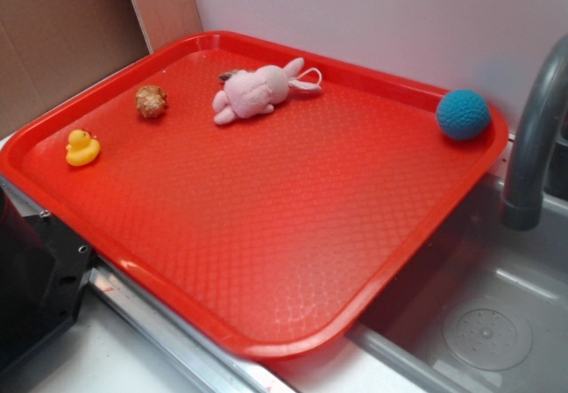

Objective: Grab the shell.

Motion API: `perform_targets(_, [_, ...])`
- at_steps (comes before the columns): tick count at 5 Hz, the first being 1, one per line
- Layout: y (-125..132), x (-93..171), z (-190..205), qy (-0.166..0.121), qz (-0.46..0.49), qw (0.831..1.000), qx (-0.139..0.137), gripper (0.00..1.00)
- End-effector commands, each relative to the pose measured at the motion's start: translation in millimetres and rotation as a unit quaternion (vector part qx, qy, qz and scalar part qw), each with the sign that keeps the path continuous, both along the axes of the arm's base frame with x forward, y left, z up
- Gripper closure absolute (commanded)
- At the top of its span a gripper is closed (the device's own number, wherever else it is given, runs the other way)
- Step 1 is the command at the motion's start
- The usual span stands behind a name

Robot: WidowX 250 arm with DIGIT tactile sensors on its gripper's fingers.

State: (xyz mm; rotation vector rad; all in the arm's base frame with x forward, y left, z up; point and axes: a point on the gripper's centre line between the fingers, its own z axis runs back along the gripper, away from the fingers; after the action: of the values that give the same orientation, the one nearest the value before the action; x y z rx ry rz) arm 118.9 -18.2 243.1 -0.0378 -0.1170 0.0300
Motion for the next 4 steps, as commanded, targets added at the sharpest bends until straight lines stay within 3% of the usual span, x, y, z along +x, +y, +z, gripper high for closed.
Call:
perform_targets(1, [0.0,0.0,0.0,0.0,0.0,1.0,0.0,0.0])
perform_targets(2, [50.0,19.9,-50.0,0.033,0.124,0.991,0.031,0.0])
perform_targets(3, [104.4,39.6,-81.6,0.023,0.247,0.968,0.034,0.0])
perform_targets(4, [131.3,54.3,-117.2,0.008,0.367,0.929,0.048,0.0])
